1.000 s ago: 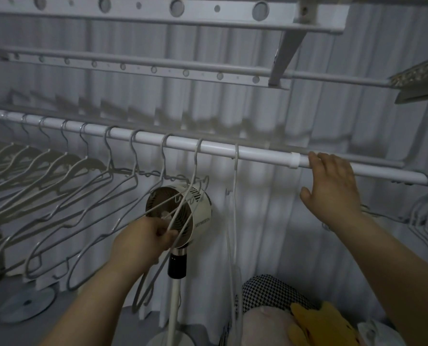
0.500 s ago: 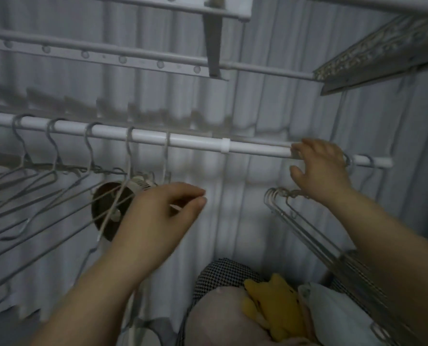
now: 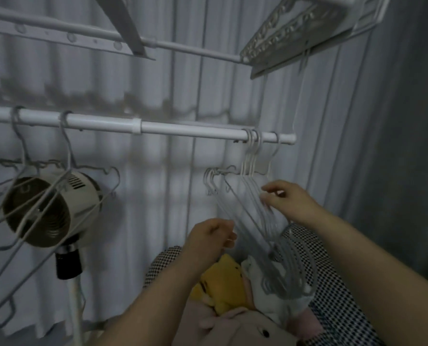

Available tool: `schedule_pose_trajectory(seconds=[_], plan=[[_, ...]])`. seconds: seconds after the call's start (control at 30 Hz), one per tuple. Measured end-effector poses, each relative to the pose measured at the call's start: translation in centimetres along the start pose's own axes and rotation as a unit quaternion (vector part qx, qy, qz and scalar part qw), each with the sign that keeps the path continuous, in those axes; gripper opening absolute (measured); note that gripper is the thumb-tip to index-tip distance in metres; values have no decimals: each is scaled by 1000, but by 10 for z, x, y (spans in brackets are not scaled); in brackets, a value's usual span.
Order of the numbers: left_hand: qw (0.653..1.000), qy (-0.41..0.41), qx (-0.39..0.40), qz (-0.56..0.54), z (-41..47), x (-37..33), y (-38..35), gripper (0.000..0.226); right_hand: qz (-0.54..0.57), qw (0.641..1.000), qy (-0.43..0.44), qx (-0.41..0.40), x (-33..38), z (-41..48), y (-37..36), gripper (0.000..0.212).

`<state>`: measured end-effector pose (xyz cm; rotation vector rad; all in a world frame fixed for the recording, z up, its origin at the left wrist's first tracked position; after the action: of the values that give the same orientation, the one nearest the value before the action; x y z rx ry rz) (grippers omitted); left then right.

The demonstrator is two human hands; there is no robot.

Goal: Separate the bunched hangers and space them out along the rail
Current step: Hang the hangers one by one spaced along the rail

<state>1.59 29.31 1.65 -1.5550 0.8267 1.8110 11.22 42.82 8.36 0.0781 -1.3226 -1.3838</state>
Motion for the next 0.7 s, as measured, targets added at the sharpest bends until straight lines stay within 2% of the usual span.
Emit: schedule_pose_trajectory(seconds=[0.2, 0.27, 0.37, 0.53, 0.7], plan=[[996, 78, 35, 4, 11, -6, -36, 37, 72, 997, -7, 30, -11, 0, -18, 44], [994, 101, 29, -32, 13, -5, -41, 31, 85, 996, -15, 35, -14, 1, -21, 48], [994, 93, 15, -62, 14, -3, -40, 19, 104, 994, -23, 24, -12, 2, -24, 51], [999, 35, 9, -6, 9, -4, -30, 30, -51, 998, 1, -23, -11, 0, -19, 44], [994, -17, -17, 107, 9, -8, -10, 39, -187, 973, 47, -130, 5, -4, -14, 42]])
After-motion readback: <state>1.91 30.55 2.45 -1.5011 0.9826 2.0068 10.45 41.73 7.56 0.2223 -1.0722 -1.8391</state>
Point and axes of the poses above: each hand's wrist, its own z-axis towards the middle knuckle, its own y-axis out of the back of the hand, x = y × z, the point moved 1 cm from there along z, towards the middle knuckle, and after that the axes turned 3 degrees about y, right-handed, at the moved point
